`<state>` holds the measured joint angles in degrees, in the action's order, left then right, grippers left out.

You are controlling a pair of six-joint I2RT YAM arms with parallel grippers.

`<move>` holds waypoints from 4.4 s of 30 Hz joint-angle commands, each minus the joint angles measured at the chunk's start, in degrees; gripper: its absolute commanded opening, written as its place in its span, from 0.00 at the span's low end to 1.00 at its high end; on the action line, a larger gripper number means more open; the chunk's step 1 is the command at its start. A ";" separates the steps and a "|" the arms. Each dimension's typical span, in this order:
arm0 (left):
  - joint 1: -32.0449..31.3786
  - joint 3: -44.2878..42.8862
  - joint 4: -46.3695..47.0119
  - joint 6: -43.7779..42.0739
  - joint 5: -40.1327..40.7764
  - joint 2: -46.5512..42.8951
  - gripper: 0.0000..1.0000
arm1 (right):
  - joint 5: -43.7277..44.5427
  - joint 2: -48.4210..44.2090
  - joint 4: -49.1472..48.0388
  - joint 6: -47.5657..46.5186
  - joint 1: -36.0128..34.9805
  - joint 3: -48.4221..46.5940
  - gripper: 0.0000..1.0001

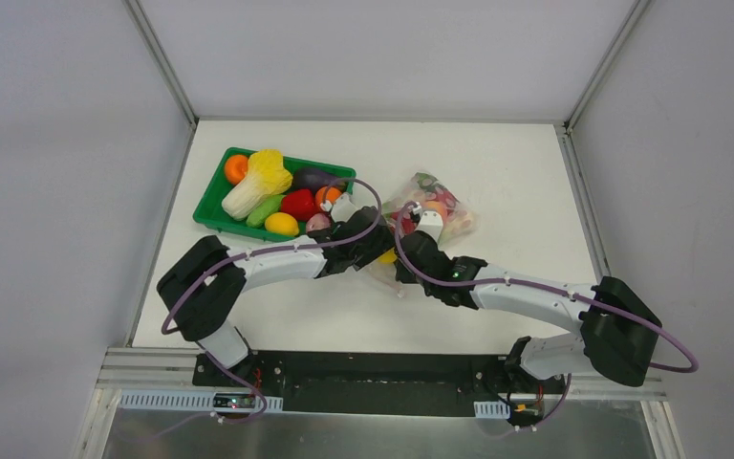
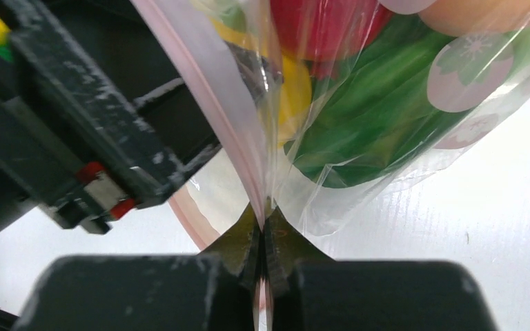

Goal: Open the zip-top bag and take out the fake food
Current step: Pick up the fake fruit from the zipper food storage bag, then place the fake fruit in the bin.

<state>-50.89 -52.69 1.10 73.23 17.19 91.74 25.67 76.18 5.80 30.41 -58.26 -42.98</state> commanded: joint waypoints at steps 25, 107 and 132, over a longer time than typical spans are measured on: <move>0.40 -5.37 -7.65 -12.55 -6.69 -2.74 0.25 | 5.18 -2.51 3.89 2.77 -0.48 1.06 0.00; 64.42 -32.58 -36.13 -69.96 -4.94 5.27 0.50 | 15.15 -2.27 12.41 5.40 0.84 -0.66 0.00; 64.69 -30.16 -31.83 -67.03 -10.96 11.80 0.56 | 15.30 -1.73 13.54 5.74 0.80 -1.77 0.00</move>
<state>13.56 -82.21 -29.06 5.48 7.29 105.54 39.83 74.35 17.58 35.86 -57.63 -41.67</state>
